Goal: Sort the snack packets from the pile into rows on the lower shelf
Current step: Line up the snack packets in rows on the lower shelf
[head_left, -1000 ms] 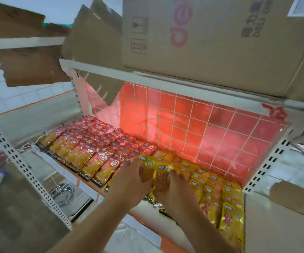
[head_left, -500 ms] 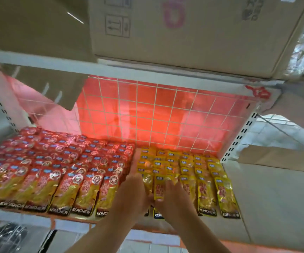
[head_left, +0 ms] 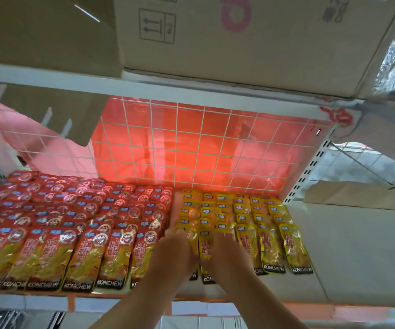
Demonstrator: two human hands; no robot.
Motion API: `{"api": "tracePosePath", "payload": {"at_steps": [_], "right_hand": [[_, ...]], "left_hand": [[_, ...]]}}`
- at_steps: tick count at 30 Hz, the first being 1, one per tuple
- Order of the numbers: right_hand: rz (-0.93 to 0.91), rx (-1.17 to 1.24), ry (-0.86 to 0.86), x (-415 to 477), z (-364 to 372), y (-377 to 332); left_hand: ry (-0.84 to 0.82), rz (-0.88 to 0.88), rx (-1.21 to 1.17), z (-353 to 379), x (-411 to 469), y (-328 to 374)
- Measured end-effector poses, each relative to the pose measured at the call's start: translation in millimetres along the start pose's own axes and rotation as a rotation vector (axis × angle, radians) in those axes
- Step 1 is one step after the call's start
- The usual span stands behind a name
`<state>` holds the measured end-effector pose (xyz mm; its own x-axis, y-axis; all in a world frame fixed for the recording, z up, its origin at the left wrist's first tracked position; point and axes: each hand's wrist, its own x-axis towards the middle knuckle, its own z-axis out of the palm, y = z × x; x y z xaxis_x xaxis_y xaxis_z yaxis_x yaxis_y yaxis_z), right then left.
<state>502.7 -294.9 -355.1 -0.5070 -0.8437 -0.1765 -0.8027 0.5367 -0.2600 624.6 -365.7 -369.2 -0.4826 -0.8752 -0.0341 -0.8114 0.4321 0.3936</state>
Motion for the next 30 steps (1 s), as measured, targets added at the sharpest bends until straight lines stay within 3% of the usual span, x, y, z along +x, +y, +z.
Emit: {"api": "tracePosePath", "payload": {"at_steps": [12,17,21,30], "right_hand": [[-0.036,0.027,0.033,4,-17,12],[-0.053,0.047,0.144,7,-66,12],[-0.105,0.167,0.276,-1,-124,11],[-0.354,0.272,0.613,-52,-244,39]], "left_hand": [[-0.027,0.04,-0.014,-9,3,-2],[0.046,0.274,-0.017,-62,12,18],[0.094,0.457,-0.161,-110,24,44],[0.285,0.792,-0.369,-198,7,125]]}}
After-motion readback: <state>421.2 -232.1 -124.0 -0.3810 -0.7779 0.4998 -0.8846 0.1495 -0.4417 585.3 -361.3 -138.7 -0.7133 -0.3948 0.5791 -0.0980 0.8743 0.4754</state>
